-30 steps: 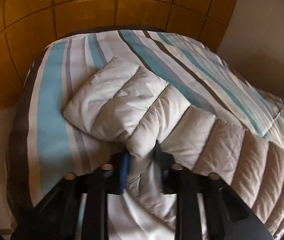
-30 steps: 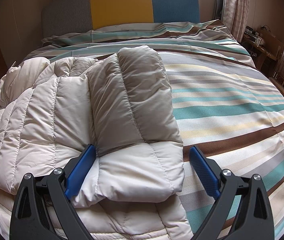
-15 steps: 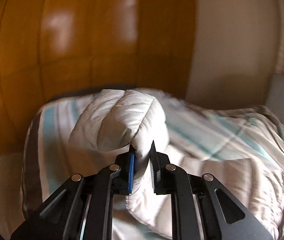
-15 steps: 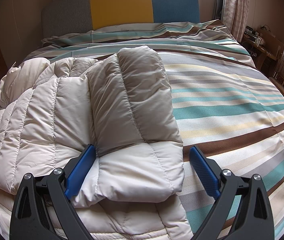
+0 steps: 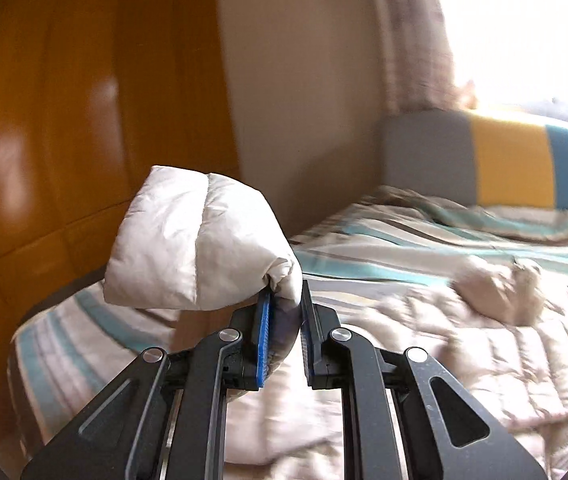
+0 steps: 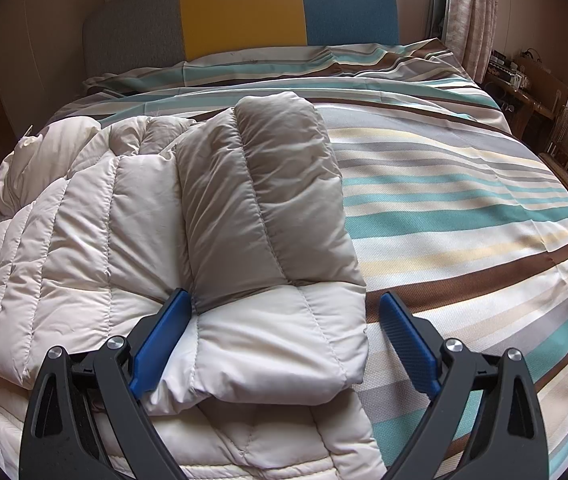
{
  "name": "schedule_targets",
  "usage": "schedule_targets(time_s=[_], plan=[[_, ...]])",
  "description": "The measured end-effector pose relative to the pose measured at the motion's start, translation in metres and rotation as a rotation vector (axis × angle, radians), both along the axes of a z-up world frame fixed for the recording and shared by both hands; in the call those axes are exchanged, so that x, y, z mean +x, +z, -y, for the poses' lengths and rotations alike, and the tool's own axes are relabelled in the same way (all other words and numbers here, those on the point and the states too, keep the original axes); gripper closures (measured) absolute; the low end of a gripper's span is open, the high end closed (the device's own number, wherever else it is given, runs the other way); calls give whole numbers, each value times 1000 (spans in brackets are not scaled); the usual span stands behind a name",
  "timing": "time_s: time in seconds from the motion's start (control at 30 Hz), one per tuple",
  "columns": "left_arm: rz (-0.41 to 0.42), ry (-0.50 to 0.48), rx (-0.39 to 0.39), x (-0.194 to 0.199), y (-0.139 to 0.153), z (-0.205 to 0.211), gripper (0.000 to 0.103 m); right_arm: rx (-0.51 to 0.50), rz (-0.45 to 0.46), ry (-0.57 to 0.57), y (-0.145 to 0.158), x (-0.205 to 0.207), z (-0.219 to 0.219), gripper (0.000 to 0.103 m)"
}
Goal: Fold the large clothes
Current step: 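Carry the held sleeve across the jacket body and open the left tool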
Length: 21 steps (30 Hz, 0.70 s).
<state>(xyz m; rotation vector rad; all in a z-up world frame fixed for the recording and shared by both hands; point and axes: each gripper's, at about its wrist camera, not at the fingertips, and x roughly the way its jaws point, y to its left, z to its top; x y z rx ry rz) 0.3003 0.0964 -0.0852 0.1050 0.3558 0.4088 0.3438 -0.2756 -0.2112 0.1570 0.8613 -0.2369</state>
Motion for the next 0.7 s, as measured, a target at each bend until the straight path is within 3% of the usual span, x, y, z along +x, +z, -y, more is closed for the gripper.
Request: schedule_targets(time_s=[0.17, 0.5, 0.7], plan=[[-40, -138, 87, 3, -14, 57, 90, 1, 0, 0, 0, 0, 0, 9], [-144, -323, 177, 11, -37, 142, 90, 2, 0, -1, 0, 1, -1, 9], [-256, -455, 243, 17, -65, 190, 90, 4, 0, -1, 0, 1, 0, 9]])
